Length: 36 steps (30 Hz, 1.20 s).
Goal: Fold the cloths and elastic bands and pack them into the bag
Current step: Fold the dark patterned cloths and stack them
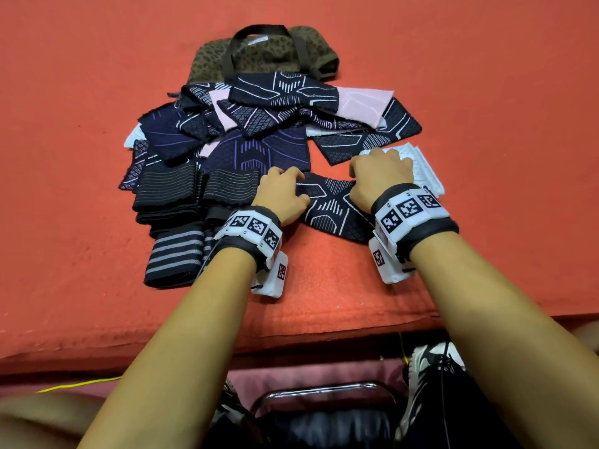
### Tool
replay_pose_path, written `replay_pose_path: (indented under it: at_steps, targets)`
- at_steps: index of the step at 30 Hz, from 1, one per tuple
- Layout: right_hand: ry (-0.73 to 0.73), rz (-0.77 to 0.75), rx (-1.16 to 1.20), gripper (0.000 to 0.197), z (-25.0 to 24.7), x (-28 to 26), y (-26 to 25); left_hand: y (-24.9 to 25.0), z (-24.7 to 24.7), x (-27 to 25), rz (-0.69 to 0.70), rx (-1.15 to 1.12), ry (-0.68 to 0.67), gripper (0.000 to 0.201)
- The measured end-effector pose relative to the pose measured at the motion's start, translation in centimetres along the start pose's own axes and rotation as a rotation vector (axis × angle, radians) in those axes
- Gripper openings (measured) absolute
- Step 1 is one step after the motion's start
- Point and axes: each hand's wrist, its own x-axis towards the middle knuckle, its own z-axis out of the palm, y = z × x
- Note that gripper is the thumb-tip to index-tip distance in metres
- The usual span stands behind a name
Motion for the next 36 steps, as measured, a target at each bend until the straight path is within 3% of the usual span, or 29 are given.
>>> replay_pose_path:
  at_steps: [4, 10, 14, 25, 33, 36]
  targets:
    - [0.012, -0.048, 0.083, 0.033, 0.1, -0.6, -1.2, 0.2, -0.4, 0.1, -0.059, -0.044, 0.029, 0.045]
    - [-0.206, -0.092, 0.226, 0.028, 2.8, -1.3, -3.6, -0.4, -1.2, 0.0, -0.108, -0.107, 0.081, 0.047]
    - [-0.205, -0.064, 0.263, 0.040, 3.7, -1.3, -3.4, -0.3, -1.3, -0.5, -0.051, -0.139, -0.015, 0.051]
    - [-0.133, -0.088, 0.201, 0.042, 4.6, -2.2, -3.8, -1.0, -2.4, -2.3, -0.040, -0.379, -0.089, 0.036]
    - [-0.237, -0.164, 0.172, 0.083, 4.6, -2.7, -6.0, -2.6, -3.1, -2.7, 0.014, -0.496, -0.193, 0.038]
    - [-0.169, -0.194, 0.250, 0.066, 5.0, -3.1, -7.0, -3.0, -3.7, -2.7, 0.024, -0.505, -0.194, 0.037]
